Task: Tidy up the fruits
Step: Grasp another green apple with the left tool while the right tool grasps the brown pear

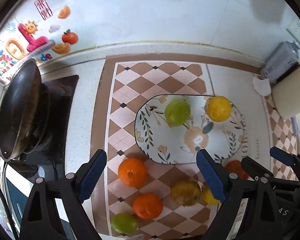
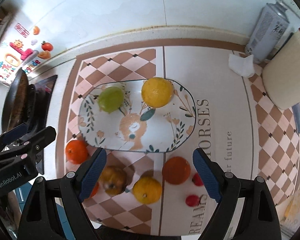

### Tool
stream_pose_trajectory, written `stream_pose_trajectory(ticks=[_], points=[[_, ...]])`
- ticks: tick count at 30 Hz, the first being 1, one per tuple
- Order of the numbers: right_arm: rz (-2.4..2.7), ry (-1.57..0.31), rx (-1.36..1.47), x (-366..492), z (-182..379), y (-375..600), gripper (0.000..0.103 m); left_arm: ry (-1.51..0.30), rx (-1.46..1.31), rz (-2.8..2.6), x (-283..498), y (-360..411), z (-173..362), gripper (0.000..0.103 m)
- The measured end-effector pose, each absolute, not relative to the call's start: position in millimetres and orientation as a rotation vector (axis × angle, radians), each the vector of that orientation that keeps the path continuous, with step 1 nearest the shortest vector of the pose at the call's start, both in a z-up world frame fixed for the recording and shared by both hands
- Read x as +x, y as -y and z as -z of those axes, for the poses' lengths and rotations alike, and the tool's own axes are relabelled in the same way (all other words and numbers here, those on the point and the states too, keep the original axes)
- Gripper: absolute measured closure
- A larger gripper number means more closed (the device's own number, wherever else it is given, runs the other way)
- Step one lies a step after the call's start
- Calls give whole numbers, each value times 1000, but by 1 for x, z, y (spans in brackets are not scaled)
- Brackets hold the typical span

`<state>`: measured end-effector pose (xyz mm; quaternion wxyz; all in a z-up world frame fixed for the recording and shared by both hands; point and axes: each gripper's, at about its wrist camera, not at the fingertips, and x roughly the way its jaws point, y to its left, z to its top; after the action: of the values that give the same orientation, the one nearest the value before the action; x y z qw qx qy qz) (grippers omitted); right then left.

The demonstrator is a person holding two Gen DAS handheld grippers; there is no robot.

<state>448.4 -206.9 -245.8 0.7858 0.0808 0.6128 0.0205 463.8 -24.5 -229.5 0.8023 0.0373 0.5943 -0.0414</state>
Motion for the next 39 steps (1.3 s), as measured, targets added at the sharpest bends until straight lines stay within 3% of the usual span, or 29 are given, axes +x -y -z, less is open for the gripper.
stream_pose_trajectory(ticks=[17, 25, 31, 33, 39], points=[[-48, -1185, 189, 371, 158, 200, 13, -1155, 74, 149, 400, 12, 155, 11], [-58, -1171, 212, 351, 149, 201, 13, -1160, 31, 161, 379, 8, 149, 11], [-62, -1236, 282, 354, 180, 212, 13, -1212, 13, 136, 381, -3, 169, 11], [-69, -1277, 309, 356, 201, 215, 13, -1240, 7, 115, 384, -10, 181, 6], [-86, -1417, 314, 365, 274, 211, 13, -1364, 27, 72, 389, -36, 232, 5]])
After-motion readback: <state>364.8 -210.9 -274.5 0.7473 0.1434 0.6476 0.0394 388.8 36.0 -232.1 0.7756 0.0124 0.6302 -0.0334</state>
